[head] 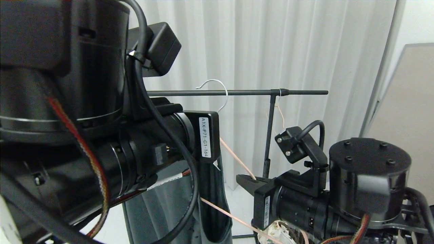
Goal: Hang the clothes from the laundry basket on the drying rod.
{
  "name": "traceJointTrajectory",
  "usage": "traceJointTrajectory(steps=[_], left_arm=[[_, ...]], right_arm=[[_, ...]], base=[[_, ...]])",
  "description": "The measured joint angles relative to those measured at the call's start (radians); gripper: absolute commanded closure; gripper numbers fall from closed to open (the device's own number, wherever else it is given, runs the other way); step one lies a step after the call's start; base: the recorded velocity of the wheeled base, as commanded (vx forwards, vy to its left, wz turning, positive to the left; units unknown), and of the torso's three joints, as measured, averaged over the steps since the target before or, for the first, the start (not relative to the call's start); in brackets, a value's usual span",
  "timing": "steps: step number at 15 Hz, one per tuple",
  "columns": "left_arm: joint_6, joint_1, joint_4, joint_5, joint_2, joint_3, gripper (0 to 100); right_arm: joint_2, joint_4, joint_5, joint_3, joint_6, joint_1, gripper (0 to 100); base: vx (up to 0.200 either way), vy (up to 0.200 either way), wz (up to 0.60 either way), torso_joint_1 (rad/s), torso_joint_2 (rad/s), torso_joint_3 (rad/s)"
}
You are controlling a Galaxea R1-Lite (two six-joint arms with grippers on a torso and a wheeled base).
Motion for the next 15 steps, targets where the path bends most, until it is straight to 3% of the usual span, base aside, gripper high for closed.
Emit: traceJointTrajectory(steps=[13,14,15], left_arm=[[-0.001,-0.02,-0.005,0.045,-0.011,0.004,100],[-0.001,-0.021,-0.006,0.045,-0.011,0.004,0],[-0.001,-0.022,-0.006,0.045,-0.012,0.004,0]], right_arm=[[-0.071,0.0,-0.011,0.033,0.015,-0.028,100],[-0.074,0.0,-0.018,0.033,0.014,-0.031,100],[-0.078,0.0,-0.02,0.033,0.013,-0.035,100]], base=[[0.0,0.0,0.0,0.0,0.0,0.0],[0.0,0.0,0.0,0.0,0.0,0.0],[0.0,0.0,0.0,0.0,0.0,0.0]])
